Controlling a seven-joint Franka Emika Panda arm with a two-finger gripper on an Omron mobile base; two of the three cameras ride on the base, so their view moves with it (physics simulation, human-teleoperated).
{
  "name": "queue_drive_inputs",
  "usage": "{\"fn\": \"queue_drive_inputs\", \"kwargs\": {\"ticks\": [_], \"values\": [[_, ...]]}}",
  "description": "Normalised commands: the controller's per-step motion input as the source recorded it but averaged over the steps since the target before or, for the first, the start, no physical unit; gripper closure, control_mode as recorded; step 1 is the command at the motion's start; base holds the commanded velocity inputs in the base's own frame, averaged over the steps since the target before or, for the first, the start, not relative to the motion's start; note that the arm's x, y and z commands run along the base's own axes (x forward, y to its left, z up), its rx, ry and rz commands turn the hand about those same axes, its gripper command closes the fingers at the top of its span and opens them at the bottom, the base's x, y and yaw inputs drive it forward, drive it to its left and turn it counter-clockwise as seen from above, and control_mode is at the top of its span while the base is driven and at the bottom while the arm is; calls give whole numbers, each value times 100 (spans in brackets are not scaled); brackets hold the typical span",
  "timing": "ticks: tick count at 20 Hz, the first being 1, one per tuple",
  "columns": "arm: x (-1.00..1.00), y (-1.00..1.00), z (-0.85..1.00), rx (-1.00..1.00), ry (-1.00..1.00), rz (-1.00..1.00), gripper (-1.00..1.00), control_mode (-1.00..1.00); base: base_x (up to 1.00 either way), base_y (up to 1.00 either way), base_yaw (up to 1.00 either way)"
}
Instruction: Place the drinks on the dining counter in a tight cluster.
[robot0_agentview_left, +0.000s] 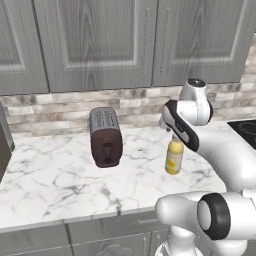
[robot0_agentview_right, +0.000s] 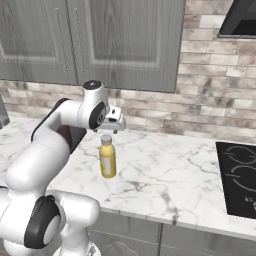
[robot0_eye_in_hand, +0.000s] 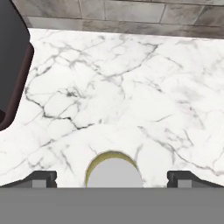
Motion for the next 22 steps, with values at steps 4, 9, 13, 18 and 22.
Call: {"fn": "queue_drive_inputs", "kwargs": {"ticks": [4,9,13,18,22], "values": [[0,0,-13,0,3,0,-100,-100,0,0,0],[0,0,-25,0,5,0,-100,-100,0,0,0],[0,0,-8,0,4,0,-100,-100,0,0,0],[0,0,0,0,1,0,-100,-100,0,0,0],[0,0,0,0,0,0,-100,-100,0,0,0]]}}
